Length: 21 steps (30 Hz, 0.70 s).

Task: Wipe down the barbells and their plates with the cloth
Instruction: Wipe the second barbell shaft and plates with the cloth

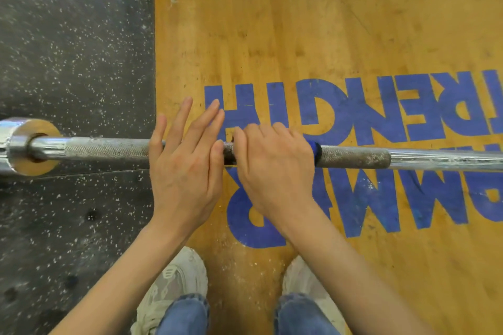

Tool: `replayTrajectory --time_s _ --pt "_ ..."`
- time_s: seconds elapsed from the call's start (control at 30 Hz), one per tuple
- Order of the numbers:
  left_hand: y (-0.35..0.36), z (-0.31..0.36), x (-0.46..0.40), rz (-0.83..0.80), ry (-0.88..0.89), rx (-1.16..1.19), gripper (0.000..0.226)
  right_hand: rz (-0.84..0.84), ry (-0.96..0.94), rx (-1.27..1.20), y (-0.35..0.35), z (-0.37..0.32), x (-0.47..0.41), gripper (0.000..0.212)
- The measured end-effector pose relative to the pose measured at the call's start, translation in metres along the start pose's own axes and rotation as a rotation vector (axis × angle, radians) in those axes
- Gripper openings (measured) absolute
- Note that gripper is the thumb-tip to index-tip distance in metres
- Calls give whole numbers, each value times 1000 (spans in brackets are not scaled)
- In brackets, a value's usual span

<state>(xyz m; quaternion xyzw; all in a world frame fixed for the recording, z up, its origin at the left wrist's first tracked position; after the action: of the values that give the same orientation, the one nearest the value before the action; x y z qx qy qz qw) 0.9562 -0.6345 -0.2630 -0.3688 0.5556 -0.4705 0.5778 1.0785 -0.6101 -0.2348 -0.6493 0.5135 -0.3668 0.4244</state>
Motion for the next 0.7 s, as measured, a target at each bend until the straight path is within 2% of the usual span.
replayTrajectory --time_s 0.07,0.13,0.2,0.27,0.37,0.47,0.6,0.7 --pt "0 0 -1 2 8 2 47 -127 -13 53 -4 2 -30 55" --pt "-1 0 -1 2 14 -4 47 -121 -77 62 0 7 -28 58" --pt "-1 -1 -2 7 9 -2 47 180 -92 -26 6 13 8 54" --pt "-1 -1 -2 13 4 -1 47 316 -99 -75 18 21 45 42" --pt "1 0 -1 0 15 -10 47 359 -90 -31 18 21 19 41" --pt "-3 -2 -2 -20 17 5 47 198 4 136 5 18 -23 58" --pt "-7 23 0 -54 90 175 50 411 -152 -38 15 28 8 49" --pt "-1 35 3 -68 120 183 51 406 -207 -47 17 46 20 47"
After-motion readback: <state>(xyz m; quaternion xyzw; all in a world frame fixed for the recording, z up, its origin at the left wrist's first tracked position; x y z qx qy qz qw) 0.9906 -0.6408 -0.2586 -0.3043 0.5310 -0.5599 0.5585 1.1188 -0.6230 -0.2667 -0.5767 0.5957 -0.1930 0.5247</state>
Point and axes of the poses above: each hand's wrist, its own x-axis away from the middle knuckle, its own y-axis out of the palm, z = x × y, the point moved 2 cm from there along -x, towards the middle knuckle, and after that the axes turned 10 degrees about -x, right-handed, at the moved point
